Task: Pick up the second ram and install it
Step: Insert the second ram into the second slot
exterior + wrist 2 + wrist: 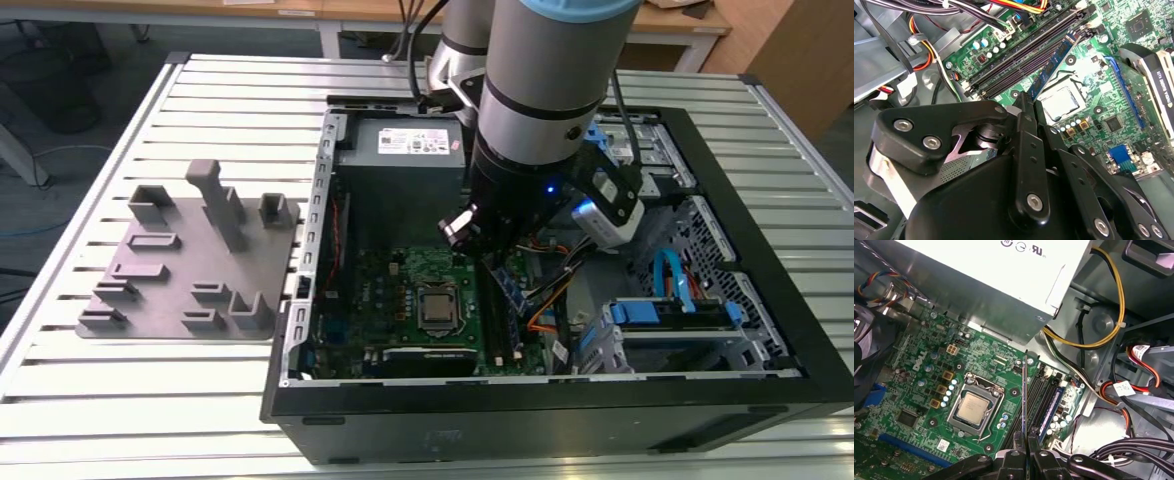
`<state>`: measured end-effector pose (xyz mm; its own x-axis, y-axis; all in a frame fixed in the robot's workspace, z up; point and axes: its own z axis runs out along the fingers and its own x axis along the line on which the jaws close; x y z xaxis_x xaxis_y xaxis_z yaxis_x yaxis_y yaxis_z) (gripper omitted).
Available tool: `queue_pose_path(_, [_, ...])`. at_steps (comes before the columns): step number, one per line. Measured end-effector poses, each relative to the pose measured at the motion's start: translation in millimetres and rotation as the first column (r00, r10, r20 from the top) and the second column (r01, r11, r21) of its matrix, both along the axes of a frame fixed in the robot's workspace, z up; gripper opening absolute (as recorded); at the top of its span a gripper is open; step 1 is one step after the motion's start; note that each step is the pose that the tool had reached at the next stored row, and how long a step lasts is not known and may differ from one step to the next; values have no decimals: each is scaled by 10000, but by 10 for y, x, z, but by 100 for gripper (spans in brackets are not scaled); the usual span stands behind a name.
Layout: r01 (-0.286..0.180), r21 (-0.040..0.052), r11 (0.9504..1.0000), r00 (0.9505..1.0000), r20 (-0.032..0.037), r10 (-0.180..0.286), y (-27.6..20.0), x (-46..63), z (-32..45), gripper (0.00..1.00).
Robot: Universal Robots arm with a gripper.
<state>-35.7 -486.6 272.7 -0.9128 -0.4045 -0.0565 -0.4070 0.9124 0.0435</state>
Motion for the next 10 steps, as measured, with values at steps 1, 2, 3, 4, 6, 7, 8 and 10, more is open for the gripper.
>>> queue_pose_path(1, [4, -1, 10000, 10000, 0, -4, 0, 0, 0, 14])
queue_pose_path(2, [9, 0, 10000, 10000, 0, -9, 0, 0, 0, 14])
queue_pose_path(3, [15, -1, 10000, 10000, 0, -15, 0, 0, 0, 14])
queue_pose_path(4, [24, -1, 10000, 10000, 0, -24, 0, 0, 0, 14])
queue_pose_path(6, [72, -1, 10000, 10000, 0, -72, 0, 0, 0, 14])
queue_pose_path(7, [93, 0, 10000, 10000, 0, -93, 0, 0, 0, 14])
queue_pose_path(8, [113, -1, 9999, 9999, 0, -113, 0, 0, 0, 14])
queue_pose_path(10, [157, 0, 9999, 9999, 0, -157, 0, 0, 0, 14])
